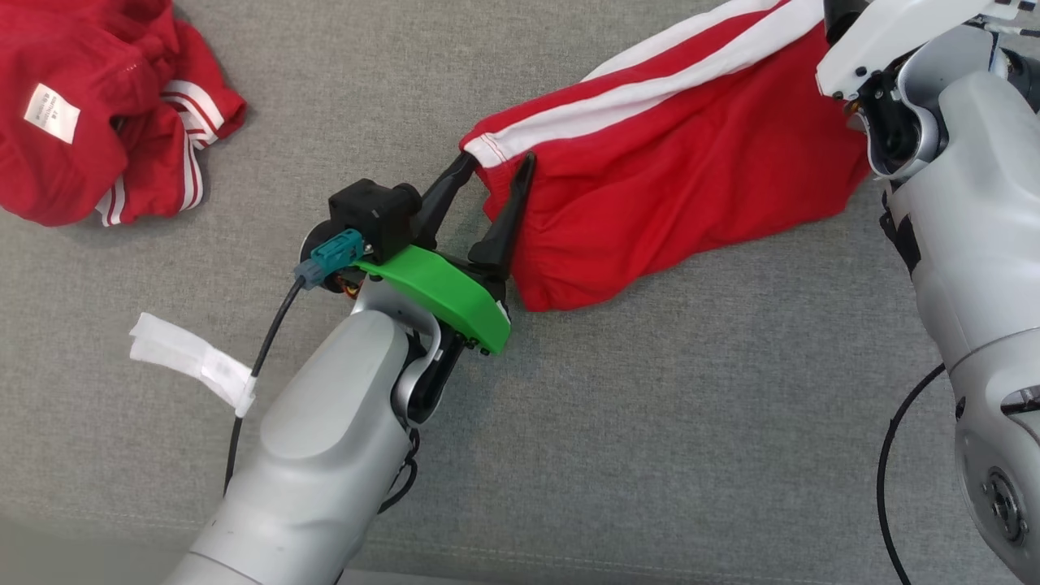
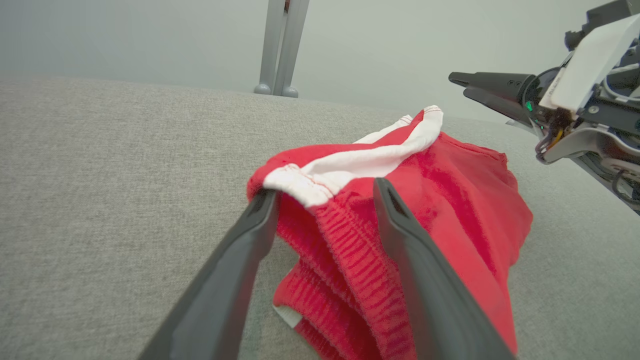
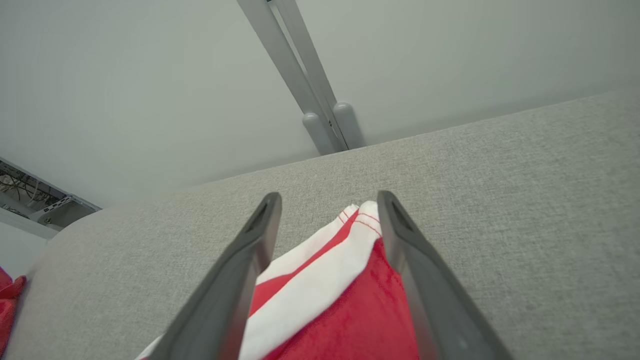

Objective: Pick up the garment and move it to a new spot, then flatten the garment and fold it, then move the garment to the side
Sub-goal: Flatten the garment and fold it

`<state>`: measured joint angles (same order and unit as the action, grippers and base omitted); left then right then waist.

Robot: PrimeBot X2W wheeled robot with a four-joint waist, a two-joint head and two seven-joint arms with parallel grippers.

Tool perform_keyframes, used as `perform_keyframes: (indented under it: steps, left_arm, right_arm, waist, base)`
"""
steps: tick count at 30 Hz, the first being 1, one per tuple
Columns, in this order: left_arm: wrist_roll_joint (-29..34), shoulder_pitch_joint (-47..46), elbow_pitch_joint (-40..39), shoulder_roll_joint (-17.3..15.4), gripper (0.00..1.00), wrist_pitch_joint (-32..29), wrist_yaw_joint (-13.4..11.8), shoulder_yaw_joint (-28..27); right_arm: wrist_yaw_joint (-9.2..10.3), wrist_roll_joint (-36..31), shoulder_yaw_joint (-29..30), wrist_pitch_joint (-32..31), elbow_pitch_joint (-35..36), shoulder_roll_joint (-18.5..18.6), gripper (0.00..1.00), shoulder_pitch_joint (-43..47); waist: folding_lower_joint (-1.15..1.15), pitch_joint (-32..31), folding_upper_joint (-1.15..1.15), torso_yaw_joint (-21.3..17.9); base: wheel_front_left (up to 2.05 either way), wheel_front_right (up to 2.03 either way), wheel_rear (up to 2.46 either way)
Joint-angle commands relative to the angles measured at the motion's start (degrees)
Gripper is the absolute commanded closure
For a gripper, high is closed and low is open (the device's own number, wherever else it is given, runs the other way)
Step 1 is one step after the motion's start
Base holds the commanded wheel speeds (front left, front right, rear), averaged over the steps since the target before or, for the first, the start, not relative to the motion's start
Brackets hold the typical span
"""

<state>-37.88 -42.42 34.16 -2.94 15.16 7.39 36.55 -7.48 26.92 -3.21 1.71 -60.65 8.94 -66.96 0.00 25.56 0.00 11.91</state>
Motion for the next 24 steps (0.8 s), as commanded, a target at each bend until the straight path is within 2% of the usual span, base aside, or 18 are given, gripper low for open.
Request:
perform_keyframes:
  steps: [1,5,11,18,24]
  left_arm:
    - [1.08,0.14,0.02,0.01,0.0,-0.02,0.15,-0.85]
    - [4.11,4.49,-1.52,-1.09,0.0,-0.04,0.16,-3.76]
    - [8.34,14.36,-8.34,-2.32,0.0,-0.03,0.15,-13.1]
    - [13.84,22.35,-18.09,-1.56,0.0,-0.04,0.15,-24.85]
    - [18.16,25.87,-23.34,-0.42,0.0,-0.04,0.15,-31.79]
  right_arm:
    - [-0.04,0.04,-1.29,0.63,0.16,0.45,0.0,1.52]
    - [-0.03,1.67,-7.15,1.35,1.45,2.32,0.0,5.14]
    - [-0.03,5.75,-12.54,1.7,2.78,7.14,0.0,10.91]
    - [-0.03,8.29,-14.19,2.44,0.5,10.78,0.0,13.33]
    - [-0.03,9.48,-15.1,2.95,-2.35,10.8,0.0,13.46]
  waist:
    - [0.0,-1.15,0.0,-0.39]
    - [0.0,-3.42,0.0,-1.36]
    - [0.0,-5.62,0.0,-1.25]
    - [0.0,-5.47,0.0,0.76]
    - [0.0,-4.78,0.0,2.37]
  base:
    - [0.0,0.0,0.0]
    - [0.0,0.0,0.0]
    - [0.0,0.0,0.0]
    - [0.0,0.0,0.0]
    - [0.0,0.0,0.0]
